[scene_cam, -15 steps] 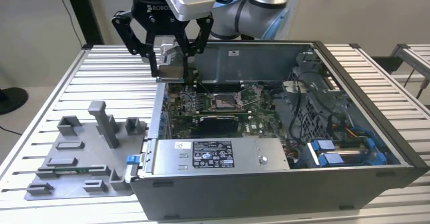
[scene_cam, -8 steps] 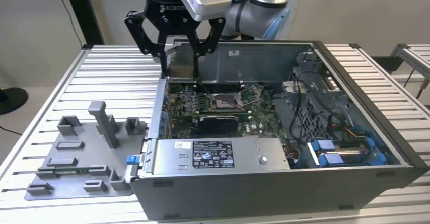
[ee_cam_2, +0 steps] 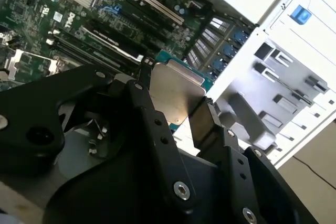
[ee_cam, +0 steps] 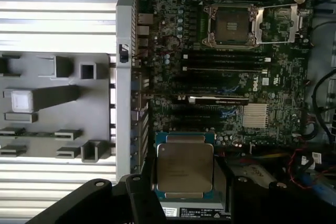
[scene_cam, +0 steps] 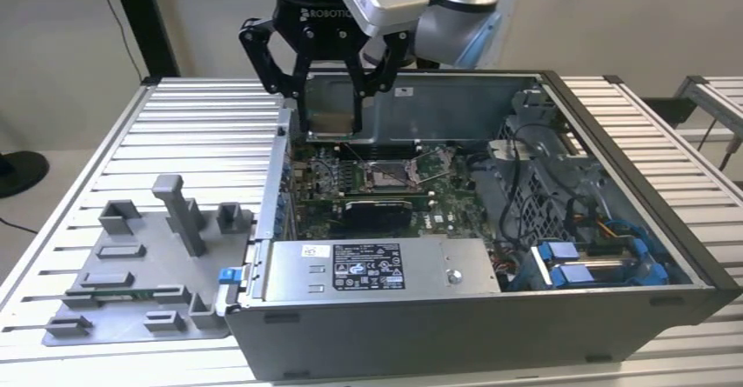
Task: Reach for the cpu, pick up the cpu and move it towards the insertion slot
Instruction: 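Pick up the cpu and move it towards the insertion slot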
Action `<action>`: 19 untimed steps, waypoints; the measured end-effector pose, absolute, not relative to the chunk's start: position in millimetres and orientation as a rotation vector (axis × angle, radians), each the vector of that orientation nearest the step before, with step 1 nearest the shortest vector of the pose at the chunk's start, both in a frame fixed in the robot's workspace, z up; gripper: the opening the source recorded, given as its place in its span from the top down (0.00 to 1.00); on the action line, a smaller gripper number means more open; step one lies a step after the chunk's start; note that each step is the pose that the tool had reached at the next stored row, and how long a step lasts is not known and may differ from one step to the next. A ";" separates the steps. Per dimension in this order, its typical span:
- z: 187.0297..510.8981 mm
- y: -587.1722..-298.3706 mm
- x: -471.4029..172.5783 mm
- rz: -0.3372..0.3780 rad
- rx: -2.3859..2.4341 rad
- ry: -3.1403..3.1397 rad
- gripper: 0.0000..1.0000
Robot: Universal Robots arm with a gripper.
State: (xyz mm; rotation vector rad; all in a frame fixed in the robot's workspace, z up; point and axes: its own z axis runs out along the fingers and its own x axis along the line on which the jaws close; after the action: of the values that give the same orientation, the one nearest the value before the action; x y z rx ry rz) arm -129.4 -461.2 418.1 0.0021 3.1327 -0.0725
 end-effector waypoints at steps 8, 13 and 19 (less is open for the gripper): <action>418.1 -461.3 -110.8 -0.073 0.002 3.133 1.00; 418.1 -461.2 -99.3 -0.073 0.002 3.134 1.00; 418.1 -461.2 -85.6 -0.073 0.002 3.134 1.00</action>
State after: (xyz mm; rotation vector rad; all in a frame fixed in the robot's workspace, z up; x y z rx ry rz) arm -85.6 -461.2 418.1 0.0019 3.1343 -0.0727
